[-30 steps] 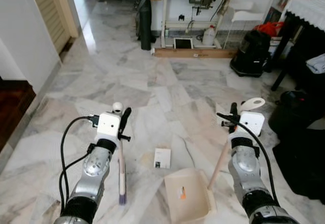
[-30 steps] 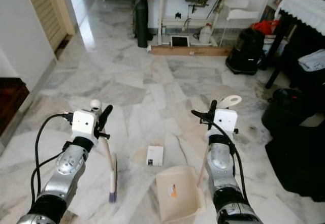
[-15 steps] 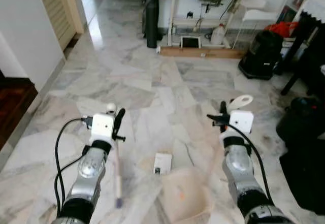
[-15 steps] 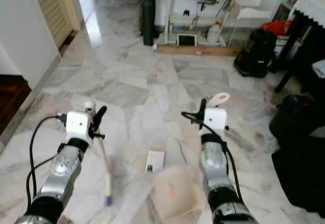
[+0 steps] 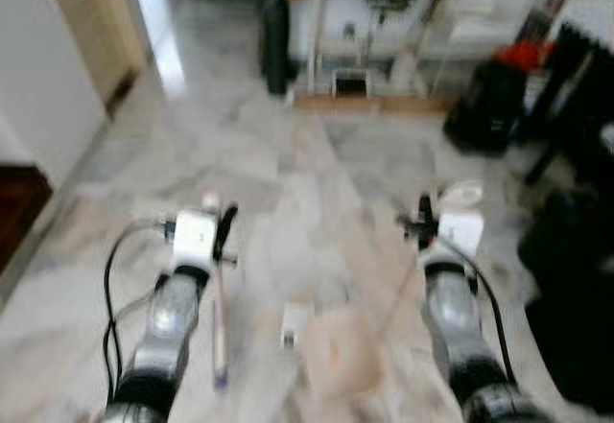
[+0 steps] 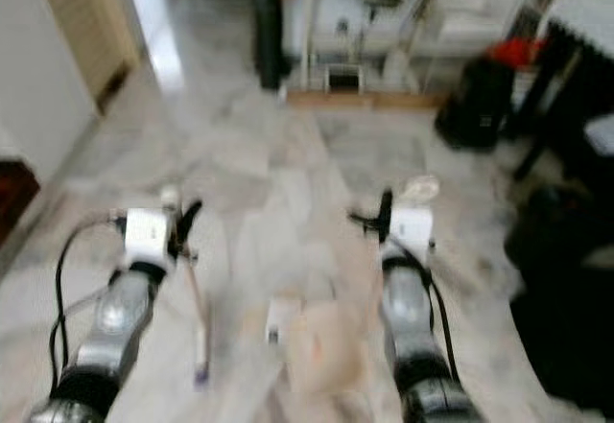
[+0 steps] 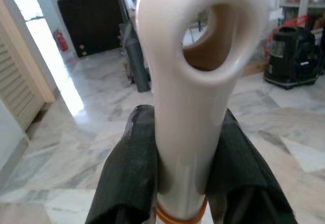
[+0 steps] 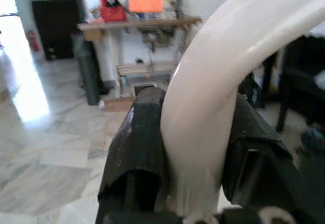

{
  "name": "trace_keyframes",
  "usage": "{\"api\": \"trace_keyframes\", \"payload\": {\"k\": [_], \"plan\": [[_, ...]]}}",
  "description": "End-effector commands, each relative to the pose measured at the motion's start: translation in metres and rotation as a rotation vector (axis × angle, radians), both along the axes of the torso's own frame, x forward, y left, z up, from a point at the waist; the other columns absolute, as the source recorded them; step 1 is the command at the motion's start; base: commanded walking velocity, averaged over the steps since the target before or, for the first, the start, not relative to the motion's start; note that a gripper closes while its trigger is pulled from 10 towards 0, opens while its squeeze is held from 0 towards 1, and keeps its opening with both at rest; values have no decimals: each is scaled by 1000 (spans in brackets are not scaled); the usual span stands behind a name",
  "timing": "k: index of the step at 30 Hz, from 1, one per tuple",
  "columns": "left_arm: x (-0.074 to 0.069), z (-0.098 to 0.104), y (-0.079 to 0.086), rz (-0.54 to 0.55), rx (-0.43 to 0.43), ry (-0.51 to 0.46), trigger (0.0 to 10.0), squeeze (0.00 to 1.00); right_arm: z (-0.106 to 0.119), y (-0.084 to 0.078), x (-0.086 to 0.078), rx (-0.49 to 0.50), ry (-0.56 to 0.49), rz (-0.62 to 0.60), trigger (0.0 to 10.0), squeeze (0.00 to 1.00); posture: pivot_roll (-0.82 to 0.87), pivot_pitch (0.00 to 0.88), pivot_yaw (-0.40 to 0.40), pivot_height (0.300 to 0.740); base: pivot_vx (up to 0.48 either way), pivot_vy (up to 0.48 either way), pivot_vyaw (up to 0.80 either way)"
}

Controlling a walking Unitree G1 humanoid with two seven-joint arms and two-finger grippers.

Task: Sweep floor

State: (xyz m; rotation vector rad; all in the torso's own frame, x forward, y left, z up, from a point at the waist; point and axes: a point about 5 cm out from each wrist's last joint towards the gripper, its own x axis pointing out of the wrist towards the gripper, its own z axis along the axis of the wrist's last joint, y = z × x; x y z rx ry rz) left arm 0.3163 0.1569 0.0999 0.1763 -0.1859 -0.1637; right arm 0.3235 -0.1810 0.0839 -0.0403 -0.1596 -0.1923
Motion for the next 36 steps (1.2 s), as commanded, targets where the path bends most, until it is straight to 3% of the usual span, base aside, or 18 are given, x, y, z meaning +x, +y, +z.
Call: {"api": "trace_keyframes", "payload": {"k": [1, 36], "plan": [[4, 11, -2, -20, 11, -49, 10000, 0, 12, 0, 5, -11, -47, 2, 10000, 0, 6, 0, -8, 740, 281, 0, 0], [7, 14, -1, -23, 8, -59, 10000, 0, 12, -4, 4, -15, -52, -11, 10000, 0, 4, 0, -11, 740, 280, 0, 0]]}}
